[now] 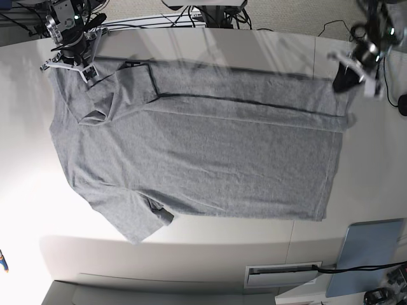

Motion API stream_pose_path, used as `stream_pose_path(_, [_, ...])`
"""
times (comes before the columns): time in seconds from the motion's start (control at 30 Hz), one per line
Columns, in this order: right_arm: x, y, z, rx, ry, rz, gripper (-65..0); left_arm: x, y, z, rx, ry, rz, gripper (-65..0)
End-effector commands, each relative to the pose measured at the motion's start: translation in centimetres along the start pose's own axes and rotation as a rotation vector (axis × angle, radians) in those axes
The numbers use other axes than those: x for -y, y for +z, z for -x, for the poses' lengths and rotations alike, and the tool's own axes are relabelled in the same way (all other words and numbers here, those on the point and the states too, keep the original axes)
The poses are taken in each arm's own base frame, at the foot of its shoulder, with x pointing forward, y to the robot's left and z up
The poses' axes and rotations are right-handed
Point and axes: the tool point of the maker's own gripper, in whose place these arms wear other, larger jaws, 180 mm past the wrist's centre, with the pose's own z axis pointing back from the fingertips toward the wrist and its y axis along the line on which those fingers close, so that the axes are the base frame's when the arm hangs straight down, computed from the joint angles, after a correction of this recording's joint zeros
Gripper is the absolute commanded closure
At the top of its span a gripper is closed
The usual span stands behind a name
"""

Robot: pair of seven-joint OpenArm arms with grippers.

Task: Fold the T-shirt properly
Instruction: 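Drag the shirt with both grippers to reposition it on the table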

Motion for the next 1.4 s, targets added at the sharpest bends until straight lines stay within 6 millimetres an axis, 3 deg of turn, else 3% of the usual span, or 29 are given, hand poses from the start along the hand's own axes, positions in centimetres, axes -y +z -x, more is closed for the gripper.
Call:
stream_pose_path(0.0, [0.5,0.2,-0.3,0.014,0.010,0.010,0.0,-0.2,-0.7,-1.0,0.006,-0.027,-0.006,0.0])
stream_pose_path(0.13, [0.5,0.2,-0.3,0.012,0.012,0.012,0.0,-0.2,-3.9,-1.7,-0.047,-0.097,-0.049,0.0])
stream_pose_path(0.27, [0.5,0.2,-0.2,0.007,0.013,0.012,0.0,-1.9,-4.4,0.9,-0.242,-0.178,-0.161,0.0])
stream_pose_path(0.4, [1.0,0.2,-0.2,0.006,0.043,0.040,0.0,-3.4,-2.4,5.3,-0.466,-0.298,-0.208,0.0])
stream_pose_path(0.5, [1.4,0.2,-0.3,0.009,0.066,0.062,0.0,-3.4,-0.4,8.7,-0.573,-0.347,-0.192,0.0])
stream_pose_path(0.67, [1.4,0.2,-0.3,0.009,0.068,0.063,0.0,-1.5,3.0,14.0,-0.647,-0.297,-0.113,0.0])
stream_pose_path(0.87, [1.3,0.3,0.7,-0.036,0.068,0.058,0.0,1.6,6.1,17.6,-0.667,-0.186,-0.001,0.0])
stream_pose_path(1.1, [-0.1,1.0,3.2,-0.088,0.080,0.028,0.0,2.4,6.9,17.9,-0.651,-0.160,0.024,0.0])
stream_pose_path(1.37, [3.0,2.1,5.5,-0.114,0.053,0.105,0.0,-1.3,7.0,13.9,-0.555,-0.174,-0.101,0.0])
